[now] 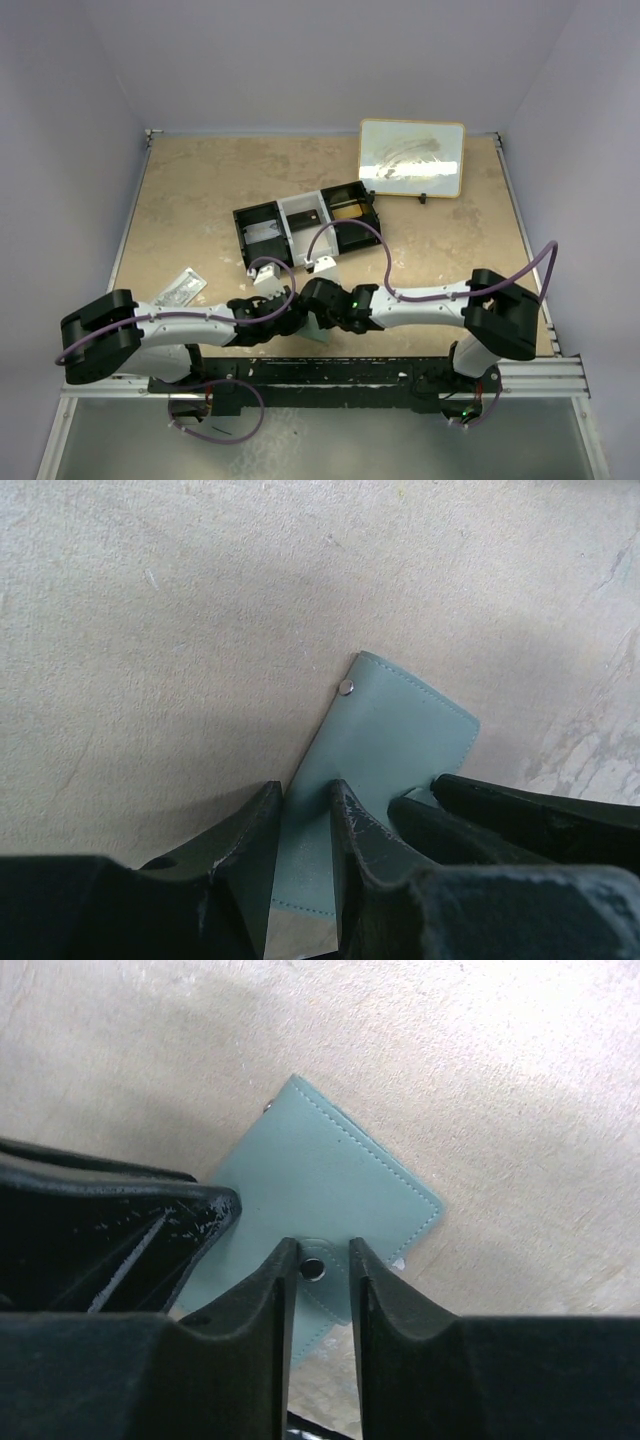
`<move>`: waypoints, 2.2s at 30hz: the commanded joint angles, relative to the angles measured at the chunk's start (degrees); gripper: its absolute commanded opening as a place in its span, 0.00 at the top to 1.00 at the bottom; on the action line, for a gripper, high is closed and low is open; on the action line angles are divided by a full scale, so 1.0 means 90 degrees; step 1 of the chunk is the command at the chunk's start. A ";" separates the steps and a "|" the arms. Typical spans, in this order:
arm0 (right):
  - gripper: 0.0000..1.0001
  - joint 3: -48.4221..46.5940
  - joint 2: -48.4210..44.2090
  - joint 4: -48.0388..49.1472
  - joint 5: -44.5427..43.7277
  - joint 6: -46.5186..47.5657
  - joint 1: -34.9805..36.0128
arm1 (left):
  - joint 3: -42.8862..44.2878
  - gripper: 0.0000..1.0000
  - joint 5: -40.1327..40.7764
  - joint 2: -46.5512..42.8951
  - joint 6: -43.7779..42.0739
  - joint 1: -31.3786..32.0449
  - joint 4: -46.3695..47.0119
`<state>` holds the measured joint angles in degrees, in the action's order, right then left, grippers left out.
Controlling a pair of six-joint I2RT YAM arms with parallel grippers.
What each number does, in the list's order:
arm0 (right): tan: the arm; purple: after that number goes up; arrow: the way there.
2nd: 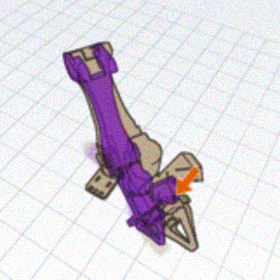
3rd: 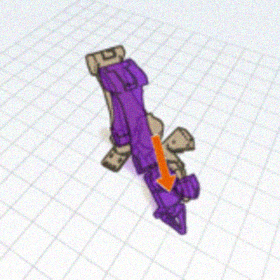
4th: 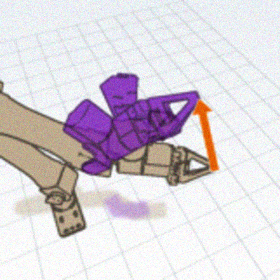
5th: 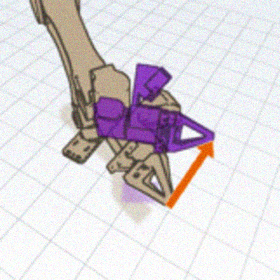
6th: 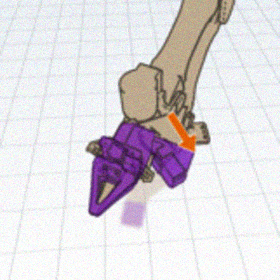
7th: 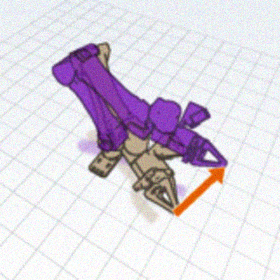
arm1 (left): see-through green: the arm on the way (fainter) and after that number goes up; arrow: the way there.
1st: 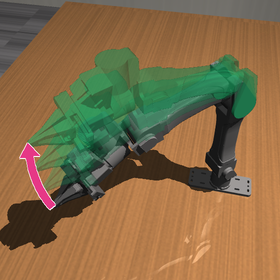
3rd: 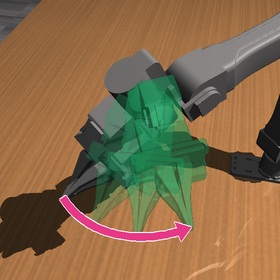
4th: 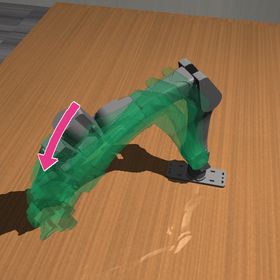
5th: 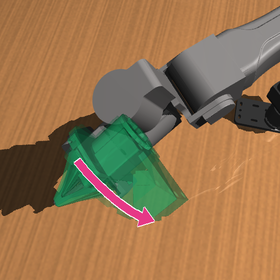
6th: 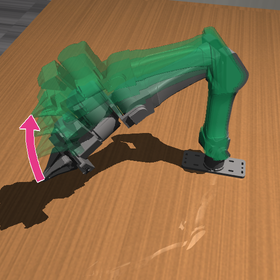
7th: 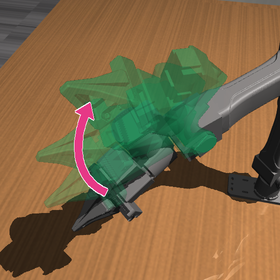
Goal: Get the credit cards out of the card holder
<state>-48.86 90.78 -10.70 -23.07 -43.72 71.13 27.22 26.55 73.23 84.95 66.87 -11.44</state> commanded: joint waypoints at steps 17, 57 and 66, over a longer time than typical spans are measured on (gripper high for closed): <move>0.89 0.0295 -0.0005 -0.1244 -0.0601 -0.1690 0.0053 | -0.0476 0.75 0.0067 0.0343 0.0258 -0.0034 -0.0999; 0.89 0.1883 -0.1648 -0.0104 0.0185 -0.2090 -0.0554 | 0.1641 0.69 0.0226 0.2868 -0.0886 0.1065 -0.1442; 0.89 0.2392 -0.2775 -0.0002 0.0774 -0.1941 -0.1229 | 0.1050 0.75 0.0246 0.3115 -0.0123 0.1195 -0.1178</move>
<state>-28.82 69.43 -4.82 -17.78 -61.19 60.60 44.21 36.47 95.00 80.51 77.89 -12.84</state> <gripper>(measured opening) 0.111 0.329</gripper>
